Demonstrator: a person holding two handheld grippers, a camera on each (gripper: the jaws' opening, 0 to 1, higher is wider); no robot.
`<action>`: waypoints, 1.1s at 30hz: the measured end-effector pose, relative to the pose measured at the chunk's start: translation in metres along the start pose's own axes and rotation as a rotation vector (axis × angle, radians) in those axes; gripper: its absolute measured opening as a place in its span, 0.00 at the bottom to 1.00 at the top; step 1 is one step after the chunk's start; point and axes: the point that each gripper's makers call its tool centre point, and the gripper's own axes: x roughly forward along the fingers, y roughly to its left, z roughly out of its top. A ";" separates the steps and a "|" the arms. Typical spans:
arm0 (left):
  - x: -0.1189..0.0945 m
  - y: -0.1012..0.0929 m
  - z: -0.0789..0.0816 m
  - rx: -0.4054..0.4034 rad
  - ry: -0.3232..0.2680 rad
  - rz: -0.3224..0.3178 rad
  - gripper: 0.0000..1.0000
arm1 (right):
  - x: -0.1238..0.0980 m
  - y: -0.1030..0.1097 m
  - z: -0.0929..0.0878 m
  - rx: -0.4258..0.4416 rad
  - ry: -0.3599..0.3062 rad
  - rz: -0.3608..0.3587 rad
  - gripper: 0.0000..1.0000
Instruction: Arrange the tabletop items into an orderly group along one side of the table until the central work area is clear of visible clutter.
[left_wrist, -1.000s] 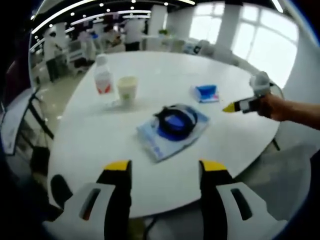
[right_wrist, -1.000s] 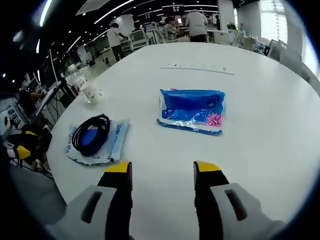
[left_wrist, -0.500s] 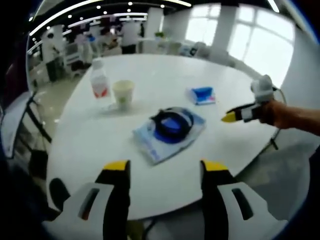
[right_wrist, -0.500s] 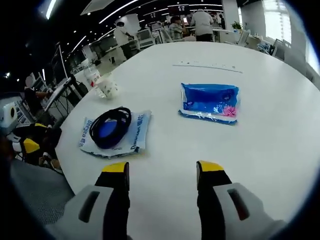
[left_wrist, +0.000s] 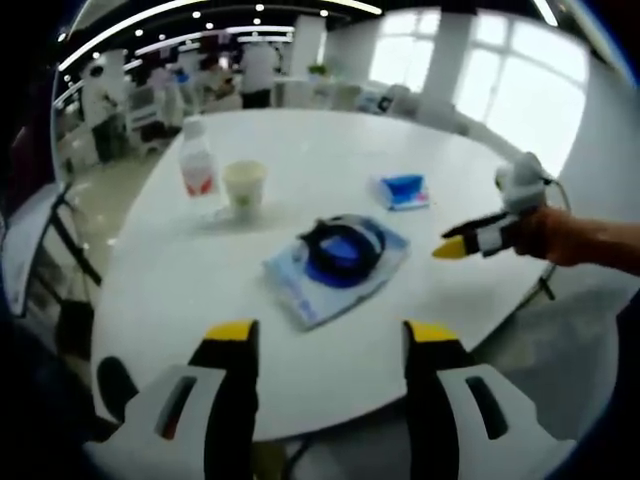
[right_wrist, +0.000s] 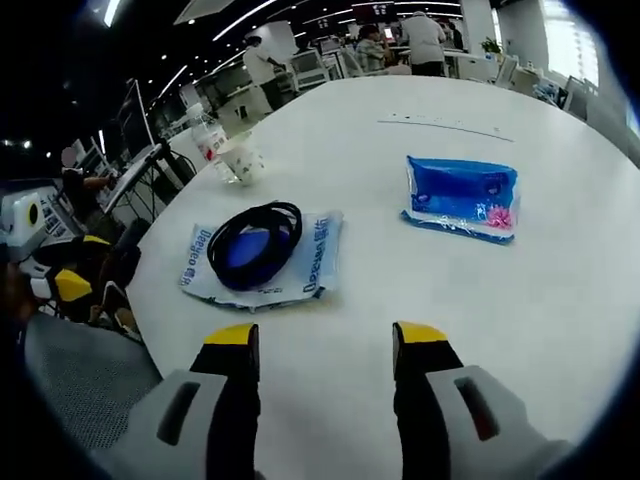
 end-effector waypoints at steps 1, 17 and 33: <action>0.000 0.000 0.000 0.000 0.000 -0.003 0.55 | 0.000 0.001 0.000 0.000 -0.001 0.002 0.54; -0.001 0.000 0.001 -0.006 -0.006 -0.003 0.55 | 0.002 0.010 0.000 0.007 0.006 0.021 0.51; -0.001 -0.003 0.001 0.001 -0.004 -0.017 0.57 | 0.003 0.013 0.006 0.022 0.005 0.030 0.50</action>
